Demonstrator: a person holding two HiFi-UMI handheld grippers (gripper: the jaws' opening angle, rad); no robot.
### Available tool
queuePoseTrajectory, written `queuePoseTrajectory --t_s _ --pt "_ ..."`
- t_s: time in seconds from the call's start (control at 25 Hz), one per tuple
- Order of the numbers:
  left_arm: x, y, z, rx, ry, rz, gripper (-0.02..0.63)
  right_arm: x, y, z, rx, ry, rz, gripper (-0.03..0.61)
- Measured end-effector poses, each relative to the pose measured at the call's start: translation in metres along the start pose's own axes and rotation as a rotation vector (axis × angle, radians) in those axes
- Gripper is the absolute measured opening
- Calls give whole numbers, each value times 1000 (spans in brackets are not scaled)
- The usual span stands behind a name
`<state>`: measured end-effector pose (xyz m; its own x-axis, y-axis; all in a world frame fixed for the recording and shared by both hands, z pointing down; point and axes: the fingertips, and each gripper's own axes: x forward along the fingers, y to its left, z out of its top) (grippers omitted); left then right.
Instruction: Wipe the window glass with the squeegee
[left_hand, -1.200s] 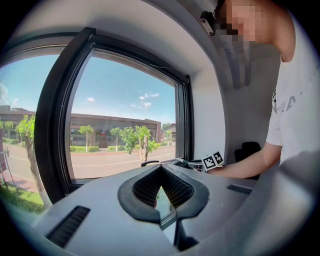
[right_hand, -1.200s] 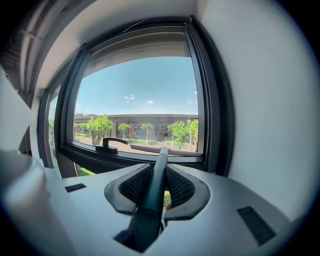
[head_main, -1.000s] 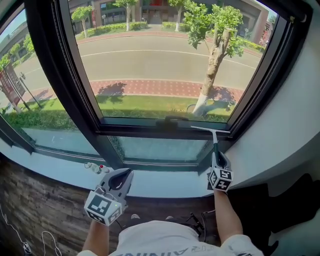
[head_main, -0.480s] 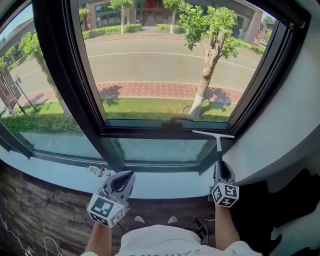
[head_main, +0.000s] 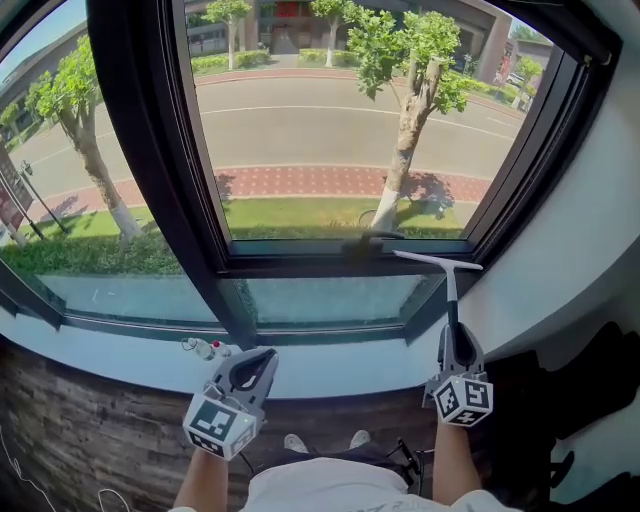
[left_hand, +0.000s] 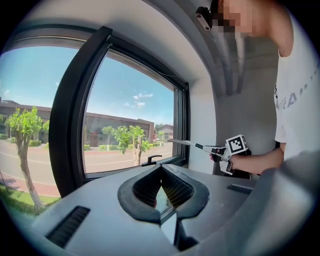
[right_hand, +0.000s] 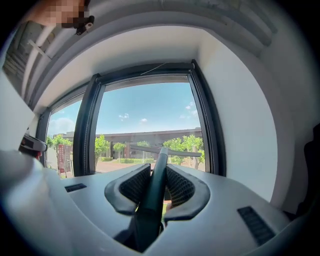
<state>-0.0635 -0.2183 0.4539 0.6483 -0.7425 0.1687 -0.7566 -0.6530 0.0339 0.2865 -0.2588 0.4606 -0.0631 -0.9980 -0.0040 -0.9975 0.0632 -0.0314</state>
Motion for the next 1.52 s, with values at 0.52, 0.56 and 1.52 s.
queuePoseTrajectory --t_s 0.52,0.56,1.52 --pt "24 -13 17 3 -12 -12 17 0 0 51 -20 -90 62 100" --pt "27 -15 19 3 -12 -7 17 3 -3 55 -20 -99 65 100" --pt "50 9 47 79 -46 -49 17 144 63 344 -111 -529 138 100"
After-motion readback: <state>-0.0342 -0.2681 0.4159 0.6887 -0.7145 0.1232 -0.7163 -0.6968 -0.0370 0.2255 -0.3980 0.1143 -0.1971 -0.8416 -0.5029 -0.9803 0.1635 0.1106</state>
